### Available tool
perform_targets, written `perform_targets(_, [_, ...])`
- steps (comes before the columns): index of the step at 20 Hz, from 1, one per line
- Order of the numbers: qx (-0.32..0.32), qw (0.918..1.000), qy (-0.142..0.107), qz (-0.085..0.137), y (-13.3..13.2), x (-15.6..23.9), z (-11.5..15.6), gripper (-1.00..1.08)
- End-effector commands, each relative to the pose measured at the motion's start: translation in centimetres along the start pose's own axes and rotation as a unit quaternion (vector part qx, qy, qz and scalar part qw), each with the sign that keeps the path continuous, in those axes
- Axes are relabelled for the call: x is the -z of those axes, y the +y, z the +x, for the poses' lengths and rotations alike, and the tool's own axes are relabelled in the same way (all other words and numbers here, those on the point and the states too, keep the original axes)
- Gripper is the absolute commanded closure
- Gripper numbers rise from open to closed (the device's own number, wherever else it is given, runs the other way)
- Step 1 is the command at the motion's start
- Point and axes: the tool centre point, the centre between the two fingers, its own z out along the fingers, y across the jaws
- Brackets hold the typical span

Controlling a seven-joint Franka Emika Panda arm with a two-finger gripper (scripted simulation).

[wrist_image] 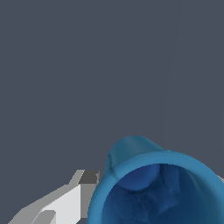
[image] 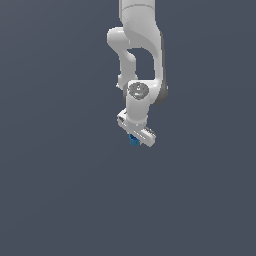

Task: Pick up the object and move it to a goal position.

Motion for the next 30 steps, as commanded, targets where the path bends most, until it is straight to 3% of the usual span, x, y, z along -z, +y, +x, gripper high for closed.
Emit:
perform_targets(1, [0.000, 1.0000, 0.001, 0.001, -0.4, 1.4, -0.4, 1.08])
perform_targets(8, [0.000, 1.0000, 0.001, 0.000, -2.0, 7.1, -2.3, 1.08])
perform_targets(30, [-0.001, 1.0000, 0.002, -0.001, -8.6, 30.0, -9.8, 1.08])
